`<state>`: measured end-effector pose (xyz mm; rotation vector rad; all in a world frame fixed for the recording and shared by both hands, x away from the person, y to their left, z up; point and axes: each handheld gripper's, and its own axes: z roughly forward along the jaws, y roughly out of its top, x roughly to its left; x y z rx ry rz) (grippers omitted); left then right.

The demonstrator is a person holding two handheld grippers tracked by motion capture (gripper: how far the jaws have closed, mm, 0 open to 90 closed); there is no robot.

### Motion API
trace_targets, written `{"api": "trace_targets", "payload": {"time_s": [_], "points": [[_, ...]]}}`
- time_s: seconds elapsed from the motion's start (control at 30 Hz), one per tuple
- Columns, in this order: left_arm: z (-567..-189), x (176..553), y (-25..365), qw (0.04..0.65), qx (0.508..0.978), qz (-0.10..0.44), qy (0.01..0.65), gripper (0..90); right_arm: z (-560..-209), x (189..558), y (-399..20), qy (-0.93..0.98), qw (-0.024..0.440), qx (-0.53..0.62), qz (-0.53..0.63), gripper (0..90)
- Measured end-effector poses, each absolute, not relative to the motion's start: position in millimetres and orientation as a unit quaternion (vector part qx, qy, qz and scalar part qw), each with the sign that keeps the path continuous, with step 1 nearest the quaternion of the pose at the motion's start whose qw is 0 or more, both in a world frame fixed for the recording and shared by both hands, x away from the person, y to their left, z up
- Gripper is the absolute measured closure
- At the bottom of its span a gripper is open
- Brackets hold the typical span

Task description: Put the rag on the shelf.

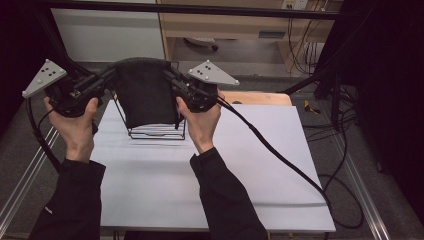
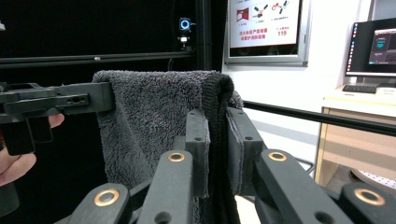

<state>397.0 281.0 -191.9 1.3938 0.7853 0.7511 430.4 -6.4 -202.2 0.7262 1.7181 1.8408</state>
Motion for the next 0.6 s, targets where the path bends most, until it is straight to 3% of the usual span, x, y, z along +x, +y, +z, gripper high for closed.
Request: {"api": "trace_targets", "payload": {"time_s": [0.6], "points": [[-157.0, 419.8, 291.2, 0.641, 0.591, 0.348, 0.345, 81.9, -164.5, 455.7, 10.6, 0.619, 0.279, 0.26, 0.686, 80.5]]}}
